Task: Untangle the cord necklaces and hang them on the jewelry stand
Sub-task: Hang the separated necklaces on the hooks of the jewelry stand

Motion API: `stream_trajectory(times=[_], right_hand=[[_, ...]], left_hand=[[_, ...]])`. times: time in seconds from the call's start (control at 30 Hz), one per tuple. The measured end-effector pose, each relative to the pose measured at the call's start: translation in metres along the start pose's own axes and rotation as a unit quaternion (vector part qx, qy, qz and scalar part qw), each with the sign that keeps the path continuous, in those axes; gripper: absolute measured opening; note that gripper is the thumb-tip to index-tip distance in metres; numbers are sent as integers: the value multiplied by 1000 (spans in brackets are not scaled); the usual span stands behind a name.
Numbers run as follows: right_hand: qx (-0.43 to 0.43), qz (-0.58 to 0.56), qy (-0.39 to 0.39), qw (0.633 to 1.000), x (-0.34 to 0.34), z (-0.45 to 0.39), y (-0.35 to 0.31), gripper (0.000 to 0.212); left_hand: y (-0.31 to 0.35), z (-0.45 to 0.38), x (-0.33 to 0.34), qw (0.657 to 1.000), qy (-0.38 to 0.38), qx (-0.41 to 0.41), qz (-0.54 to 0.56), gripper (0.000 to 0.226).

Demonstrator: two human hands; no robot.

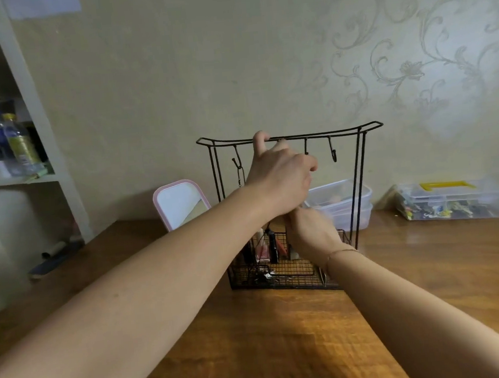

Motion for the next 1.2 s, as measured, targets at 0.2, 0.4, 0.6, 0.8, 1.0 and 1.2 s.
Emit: stream_trajectory(times=[0.2, 0.4, 0.6, 0.8, 1.0, 1.2], right_hand=[[77, -39, -9, 996, 40, -14, 8, 20], [51, 41, -55, 996, 53, -17, 12, 23], [53, 76, -222, 971, 44, -10, 35, 40], [36, 119, -159, 979, 14, 28, 31, 29], [-97, 53, -119, 987, -25, 122, -19, 26], [-157, 64, -311, 935, 1, 186, -41, 42]], left_hand=[[2, 11, 0, 996, -56, 40, -63, 27], [3, 19, 10, 988, -51, 61, -135, 28], [8, 33, 17, 978, -52, 98, -176, 40], [3, 85, 28, 982, -15, 150, -117, 38], [-9, 193, 34, 976, -86, 144, 138, 19], [9, 264, 28, 924, -200, 65, 320, 32]])
Point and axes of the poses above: each hand's wrist, its own z-axis away from the middle knuckle, its own x-axis out of the palm, y = z × x, the point moved 1 cm from there along -z, towards the middle knuckle, and after that the axes turned 7 degrees about x, right-handed, at the moved point
